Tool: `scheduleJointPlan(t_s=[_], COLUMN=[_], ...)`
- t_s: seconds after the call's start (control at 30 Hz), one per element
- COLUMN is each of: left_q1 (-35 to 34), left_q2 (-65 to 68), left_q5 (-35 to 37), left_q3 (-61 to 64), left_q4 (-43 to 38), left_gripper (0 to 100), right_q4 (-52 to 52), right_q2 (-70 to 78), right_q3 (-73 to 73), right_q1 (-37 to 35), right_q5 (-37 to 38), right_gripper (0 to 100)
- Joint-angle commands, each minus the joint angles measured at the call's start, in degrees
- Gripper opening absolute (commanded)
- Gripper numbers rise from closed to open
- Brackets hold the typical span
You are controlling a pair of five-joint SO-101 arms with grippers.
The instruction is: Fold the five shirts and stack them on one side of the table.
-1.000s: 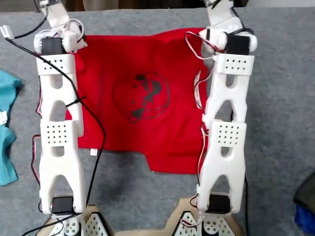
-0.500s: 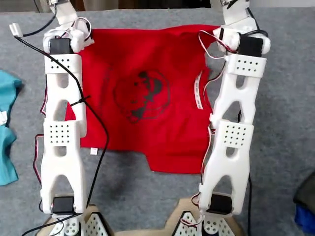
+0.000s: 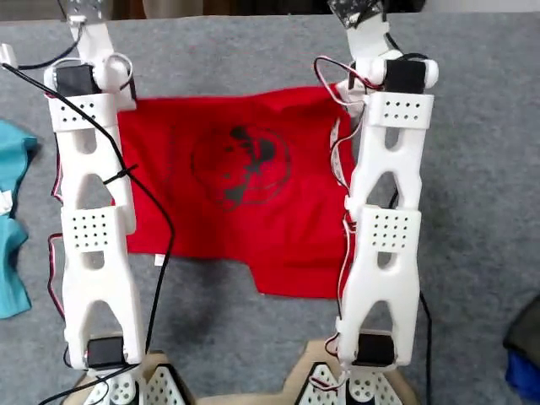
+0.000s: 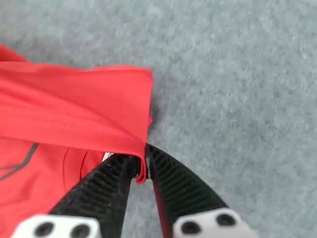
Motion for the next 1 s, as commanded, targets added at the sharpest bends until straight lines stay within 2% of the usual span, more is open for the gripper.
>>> scheduleJointPlan(t_s=[0.0, 0.33, 0.57, 0.8, 0.97], left_q1=[-2.5, -5.6, -3.8, -2.3, -1.5], left_q2=[-1.1, -1.1, -1.8, -3.3, -11.4], left_q5=[-0.9, -0.9, -0.9, -3.0, -3.2], left_q3=[-2.6, -2.6, -2.2, 8.3, 22.2], left_q4=[2.9, 3.2, 3.3, 3.3, 3.3], left_gripper=[2, 2, 2, 2, 2], right_q4=[1.7, 1.4, -1.3, -6.9, -12.0], right_q2=[-9.3, -35.4, -48.7, -58.2, -65.0], right_q3=[0.6, 40.3, 63.2, 83.4, 96.8], right_q1=[1.6, -1.3, -1.6, -1.8, -1.8], right_q5=[0.5, 3.9, 5.1, 7.6, 8.8], right_gripper=[0.5, 0.5, 0.5, 0.5, 0.5])
